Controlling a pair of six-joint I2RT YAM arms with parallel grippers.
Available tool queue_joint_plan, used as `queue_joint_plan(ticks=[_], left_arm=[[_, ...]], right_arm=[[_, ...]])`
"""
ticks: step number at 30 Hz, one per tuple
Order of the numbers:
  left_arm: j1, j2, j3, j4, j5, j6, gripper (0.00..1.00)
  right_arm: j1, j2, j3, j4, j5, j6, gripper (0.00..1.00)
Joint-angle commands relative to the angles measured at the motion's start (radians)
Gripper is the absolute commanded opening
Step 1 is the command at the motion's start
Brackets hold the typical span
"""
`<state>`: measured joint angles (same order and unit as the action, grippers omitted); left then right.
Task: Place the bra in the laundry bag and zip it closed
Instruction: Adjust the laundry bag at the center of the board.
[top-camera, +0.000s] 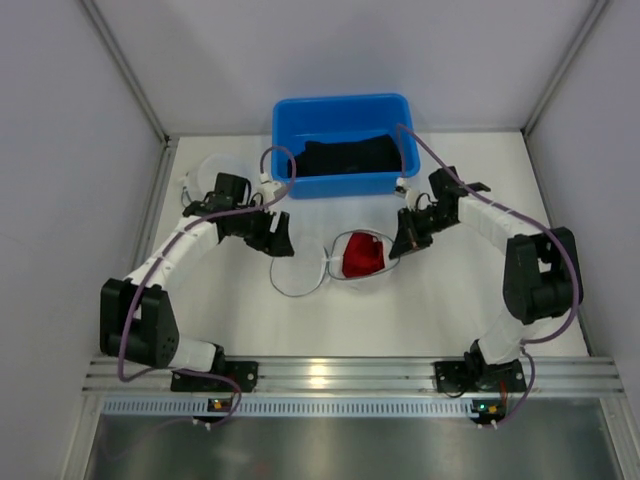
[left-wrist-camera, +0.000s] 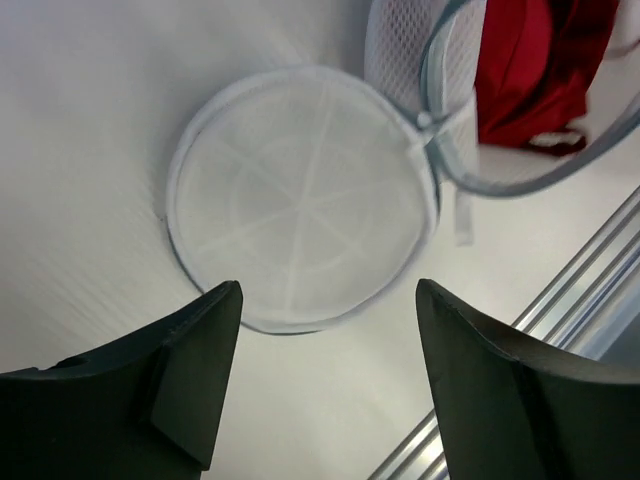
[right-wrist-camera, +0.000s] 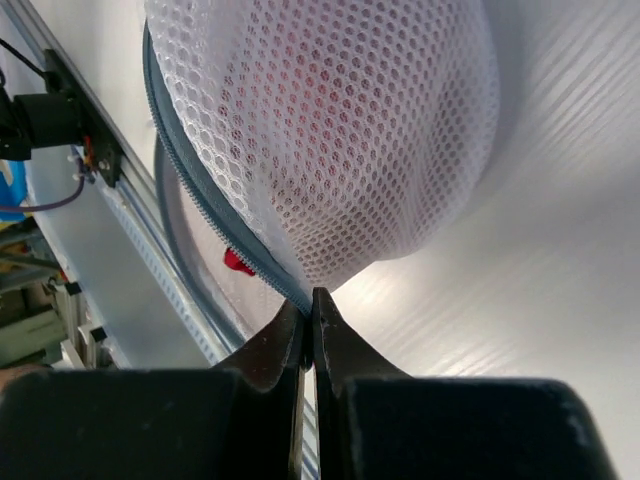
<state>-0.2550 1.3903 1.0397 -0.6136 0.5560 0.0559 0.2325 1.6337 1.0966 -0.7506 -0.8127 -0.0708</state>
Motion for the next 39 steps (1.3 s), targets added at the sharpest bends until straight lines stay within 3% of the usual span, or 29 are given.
queue_joint_plan(ticks=[1, 5, 11, 19, 25, 28, 33, 35, 36, 37, 39], left_arm=[[0.033, 0.062, 0.043, -0.129, 0.146, 0.414, 0.77], [0.045, 0.139, 0.097, -0.133, 0.215, 0.655, 0.81], [0.043, 0.323, 0.201, -0.118, 0.240, 0.728, 0.89], [0.003, 0.420, 0.241, -0.120, 0.361, 0.734, 0.95], [-0.068, 0.435, 0.166, -0.109, 0.340, 0.719, 0.94], [-0.095, 0.435, 0.122, 0.014, 0.308, 0.615, 0.91], [-0.119, 0.438, 0.091, 0.061, 0.286, 0.506, 0.77], [-0.121, 0.424, 0.089, 0.061, 0.295, 0.463, 0.63], [-0.121, 0.414, 0.083, 0.061, 0.312, 0.447, 0.56], [-0.121, 0.400, 0.079, 0.061, 0.327, 0.418, 0.41], [-0.121, 0.359, 0.069, 0.061, 0.357, 0.385, 0.23]], right_arm=[[-0.005, 0.087, 0.163, -0.083, 0.049, -0.134, 0.00], [-0.005, 0.213, 0.330, -0.171, 0.096, -0.248, 0.00], [-0.004, 0.273, 0.431, -0.182, 0.142, -0.325, 0.03], [0.017, 0.310, 0.523, -0.167, 0.175, -0.380, 0.08], [0.024, 0.305, 0.543, -0.104, 0.181, -0.385, 0.11], [0.033, 0.299, 0.556, -0.079, 0.179, -0.377, 0.15], [0.044, 0.267, 0.551, -0.035, 0.190, -0.350, 0.32], [0.042, 0.252, 0.546, -0.018, 0.205, -0.327, 0.40], [0.042, 0.242, 0.545, -0.015, 0.207, -0.311, 0.52], [0.042, 0.221, 0.542, -0.006, 0.213, -0.298, 0.59], [0.042, 0.195, 0.528, 0.016, 0.239, -0.278, 0.73]])
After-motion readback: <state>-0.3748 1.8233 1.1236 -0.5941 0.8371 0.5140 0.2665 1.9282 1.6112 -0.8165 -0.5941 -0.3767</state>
